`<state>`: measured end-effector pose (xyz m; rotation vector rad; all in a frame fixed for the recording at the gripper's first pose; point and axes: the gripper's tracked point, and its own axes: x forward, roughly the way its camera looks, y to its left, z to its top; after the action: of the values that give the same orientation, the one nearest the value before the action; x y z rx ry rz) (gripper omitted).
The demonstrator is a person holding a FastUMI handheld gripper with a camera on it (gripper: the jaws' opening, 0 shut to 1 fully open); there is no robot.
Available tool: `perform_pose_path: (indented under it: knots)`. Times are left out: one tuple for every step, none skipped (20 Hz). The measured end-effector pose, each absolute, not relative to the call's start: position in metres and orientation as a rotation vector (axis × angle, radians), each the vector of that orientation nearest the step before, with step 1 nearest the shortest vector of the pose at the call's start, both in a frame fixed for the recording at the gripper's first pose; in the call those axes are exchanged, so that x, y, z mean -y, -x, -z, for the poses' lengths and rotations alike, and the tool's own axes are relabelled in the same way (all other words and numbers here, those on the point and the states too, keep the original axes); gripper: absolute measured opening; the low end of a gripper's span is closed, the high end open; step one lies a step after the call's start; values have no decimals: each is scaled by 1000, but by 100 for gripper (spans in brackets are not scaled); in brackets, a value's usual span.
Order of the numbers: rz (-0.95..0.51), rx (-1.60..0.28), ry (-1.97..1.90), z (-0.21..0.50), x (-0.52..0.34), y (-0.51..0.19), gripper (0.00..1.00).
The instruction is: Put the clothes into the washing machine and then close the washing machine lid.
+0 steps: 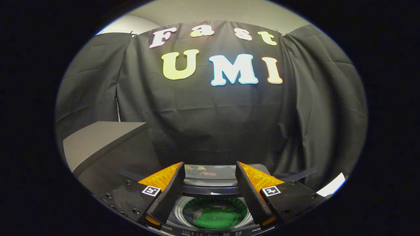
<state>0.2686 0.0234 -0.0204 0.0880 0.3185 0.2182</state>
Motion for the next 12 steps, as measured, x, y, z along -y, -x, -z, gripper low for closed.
perform_pose_path:
  knots:
    - [-226,-350,-88,34,-23,-258,96]
    - [-218,-374,-86,48,-20,-249,96]
    - [-218,-380,-93,57,-18,-238,96]
    - [-211,-378,-101,62,-14,-229,96]
    - [-209,-368,-107,65,-11,-221,96]
    - [-207,-352,-107,66,-9,-214,96]
    - [-210,-336,-103,67,-8,-208,96]
    - [-211,-320,-93,68,-8,-201,96]
    - [-214,-298,-80,67,-7,-194,96]
    - [-216,-279,-69,66,-6,-185,96]
    - [-226,-276,-62,69,-8,-176,96]
    - [-232,-275,-57,71,-10,-166,96]
